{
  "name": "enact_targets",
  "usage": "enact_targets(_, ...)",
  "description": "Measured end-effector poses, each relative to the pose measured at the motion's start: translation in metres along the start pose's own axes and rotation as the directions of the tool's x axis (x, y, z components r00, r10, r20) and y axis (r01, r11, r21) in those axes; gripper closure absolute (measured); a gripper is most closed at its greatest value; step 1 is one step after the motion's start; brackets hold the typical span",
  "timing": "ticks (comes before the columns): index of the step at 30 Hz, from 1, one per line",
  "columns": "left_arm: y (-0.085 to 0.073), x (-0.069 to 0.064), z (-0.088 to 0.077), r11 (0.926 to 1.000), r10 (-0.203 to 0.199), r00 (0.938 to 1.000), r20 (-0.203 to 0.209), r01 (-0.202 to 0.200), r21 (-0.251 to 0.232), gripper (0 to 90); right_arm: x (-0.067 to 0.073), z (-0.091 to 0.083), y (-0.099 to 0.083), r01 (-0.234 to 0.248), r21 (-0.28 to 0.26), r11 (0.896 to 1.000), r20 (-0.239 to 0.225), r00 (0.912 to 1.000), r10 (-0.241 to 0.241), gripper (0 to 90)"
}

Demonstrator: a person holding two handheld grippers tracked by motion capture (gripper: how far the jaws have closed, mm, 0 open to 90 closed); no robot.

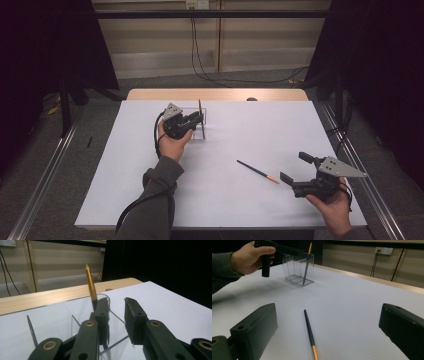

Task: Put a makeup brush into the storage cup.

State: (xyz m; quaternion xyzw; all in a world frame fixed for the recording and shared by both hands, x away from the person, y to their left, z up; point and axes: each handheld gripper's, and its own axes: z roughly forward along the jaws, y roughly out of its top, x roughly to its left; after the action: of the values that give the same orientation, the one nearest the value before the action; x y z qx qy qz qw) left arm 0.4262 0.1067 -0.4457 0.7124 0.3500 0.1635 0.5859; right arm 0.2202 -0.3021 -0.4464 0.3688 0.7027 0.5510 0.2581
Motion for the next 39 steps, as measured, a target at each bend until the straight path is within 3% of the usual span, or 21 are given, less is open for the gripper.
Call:
enact_targets(4, 0.003, 0.0, -0.002, 0.9997, -0.004, 1.0, -0.001, 0.004, -0.023, 69.6, 0.0, 0.0, 0.0, 0.003, -0.001, 1.0, 0.0, 1.0, -0.003, 1.3)
enact_targets(15, 0.008, 0.001, -0.011, 0.9997, -0.007, 0.9998, -0.016, 0.007, -0.025, 59.9, 0.001, 0.001, 0.0, 0.005, 0.002, 1.0, -0.001, 1.0, -0.005, 1.2)
enact_targets(18, 0.009, 0.002, -0.013, 0.9996, 0.011, 0.9999, 0.005, -0.011, -0.025, 57.9, 0.001, 0.002, -0.001, 0.005, 0.004, 1.0, -0.002, 1.0, -0.005, 1.2)
enact_targets(20, 0.01, -0.001, -0.013, 0.9991, -0.013, 0.9999, -0.005, 0.013, -0.04, 55.3, 0.001, 0.001, -0.001, 0.001, 0.006, 1.0, -0.003, 1.0, -0.001, 1.3)
enact_targets(25, 0.01, 0.001, -0.016, 0.9996, 0.01, 0.9997, 0.021, -0.01, -0.027, 49.1, 0.001, 0.002, -0.001, 0.005, 0.011, 1.0, -0.01, 0.9999, -0.005, 1.3)
enact_targets(28, 0.01, -0.001, -0.017, 0.9994, 0.006, 0.9999, 0.01, -0.005, -0.035, 45.1, 0.001, 0.002, -0.001, 0.006, 0.012, 1.0, -0.01, 0.9999, -0.006, 1.3)
enact_targets(29, 0.009, 0.001, -0.018, 0.9991, 0.026, 0.9994, 0.024, -0.025, -0.034, 43.3, 0.001, 0.002, -0.001, 0.005, 0.011, 1.0, -0.011, 0.9999, -0.005, 1.2)
enact_targets(30, 0.009, 0.0, -0.018, 0.999, 0.015, 0.9994, 0.03, -0.014, -0.042, 41.4, 0.001, 0.002, -0.001, 0.005, 0.011, 1.0, -0.011, 0.9999, -0.005, 1.2)
enact_targets(32, 0.009, 0.002, -0.019, 0.9988, 0.037, 0.9981, 0.049, -0.035, -0.035, 38.5, 0.001, 0.002, -0.001, 0.006, 0.011, 1.0, -0.011, 0.9999, -0.005, 1.2)
enact_targets(37, 0.008, 0.001, -0.02, 0.9977, 0.026, 0.9982, 0.053, -0.022, -0.064, 31.7, 0.001, 0.002, -0.001, 0.002, 0.01, 1.0, -0.007, 1.0, -0.002, 1.2)
enact_targets(39, 0.009, 0.002, -0.022, 0.9976, 0.041, 0.9973, 0.061, -0.037, -0.059, 29.7, 0.001, 0.002, -0.001, 0.003, 0.013, 1.0, -0.01, 0.9999, -0.003, 1.2)
